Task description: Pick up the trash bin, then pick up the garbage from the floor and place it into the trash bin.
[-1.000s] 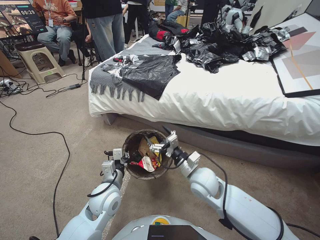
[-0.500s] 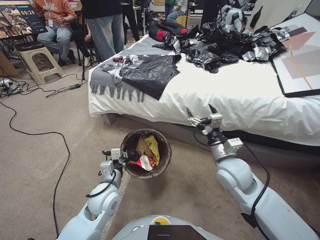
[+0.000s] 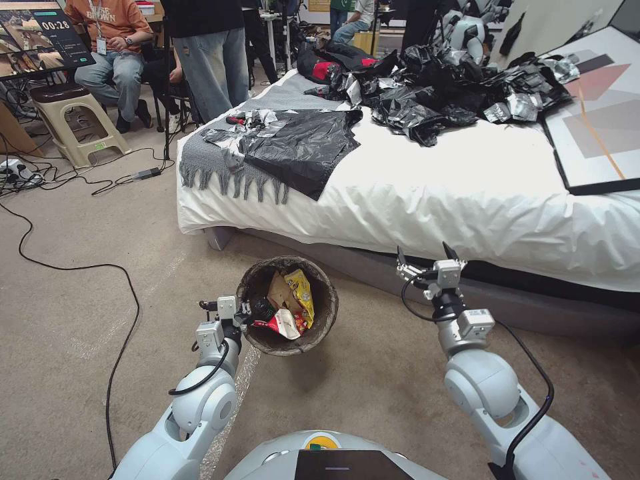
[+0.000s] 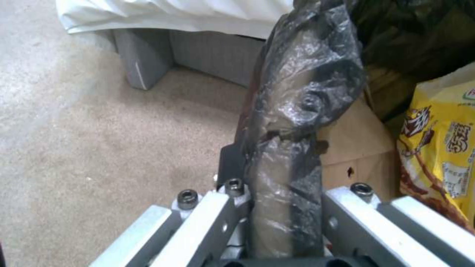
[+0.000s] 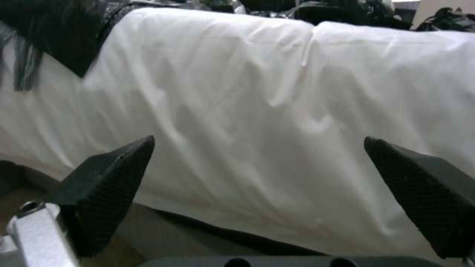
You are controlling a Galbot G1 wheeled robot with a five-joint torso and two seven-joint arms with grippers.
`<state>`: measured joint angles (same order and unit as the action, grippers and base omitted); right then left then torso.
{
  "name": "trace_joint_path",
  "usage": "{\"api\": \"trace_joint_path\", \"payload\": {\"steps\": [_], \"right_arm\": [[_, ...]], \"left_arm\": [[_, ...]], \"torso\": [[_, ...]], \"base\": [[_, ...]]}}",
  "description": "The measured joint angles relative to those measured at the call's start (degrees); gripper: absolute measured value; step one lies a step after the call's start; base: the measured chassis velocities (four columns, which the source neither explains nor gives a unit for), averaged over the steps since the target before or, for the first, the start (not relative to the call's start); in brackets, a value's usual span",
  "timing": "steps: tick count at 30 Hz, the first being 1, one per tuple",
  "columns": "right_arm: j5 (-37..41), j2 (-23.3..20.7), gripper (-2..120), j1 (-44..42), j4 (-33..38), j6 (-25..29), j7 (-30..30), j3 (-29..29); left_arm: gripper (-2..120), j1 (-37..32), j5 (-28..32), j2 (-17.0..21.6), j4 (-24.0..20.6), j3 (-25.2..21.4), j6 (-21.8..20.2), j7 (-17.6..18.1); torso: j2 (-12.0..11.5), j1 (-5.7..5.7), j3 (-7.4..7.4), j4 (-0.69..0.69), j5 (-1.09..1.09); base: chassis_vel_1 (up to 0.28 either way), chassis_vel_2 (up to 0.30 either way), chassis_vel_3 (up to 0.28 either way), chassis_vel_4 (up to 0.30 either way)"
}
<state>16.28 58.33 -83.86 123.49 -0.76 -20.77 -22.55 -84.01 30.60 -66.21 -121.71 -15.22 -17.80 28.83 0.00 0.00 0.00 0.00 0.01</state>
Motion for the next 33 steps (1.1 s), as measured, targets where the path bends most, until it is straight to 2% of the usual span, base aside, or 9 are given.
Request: {"api": "trace_joint_path", "payload": {"steps": [19, 33], "right_arm": [[-2.5, 3.3, 100, -2.3, -0.7, 0.6, 0.0, 2.9], [-3.0, 4.2, 100, -2.5, -0.7, 0.6, -0.1, 3.6]], "left_arm": [[3, -0.9, 1.2, 0.0, -1.7, -0.4, 0.2, 0.7], [3, -1.4, 1.0, -0.2, -2.3, -0.8, 0.2, 0.6]], "torso": [[0.0, 0.00, 0.00, 0.00, -0.01], [0.0, 0.00, 0.00, 0.00, -0.01]], "base": [[0.009, 0.015, 0.009, 0.012], [0.088, 0.094, 0.102, 0.092]]}}
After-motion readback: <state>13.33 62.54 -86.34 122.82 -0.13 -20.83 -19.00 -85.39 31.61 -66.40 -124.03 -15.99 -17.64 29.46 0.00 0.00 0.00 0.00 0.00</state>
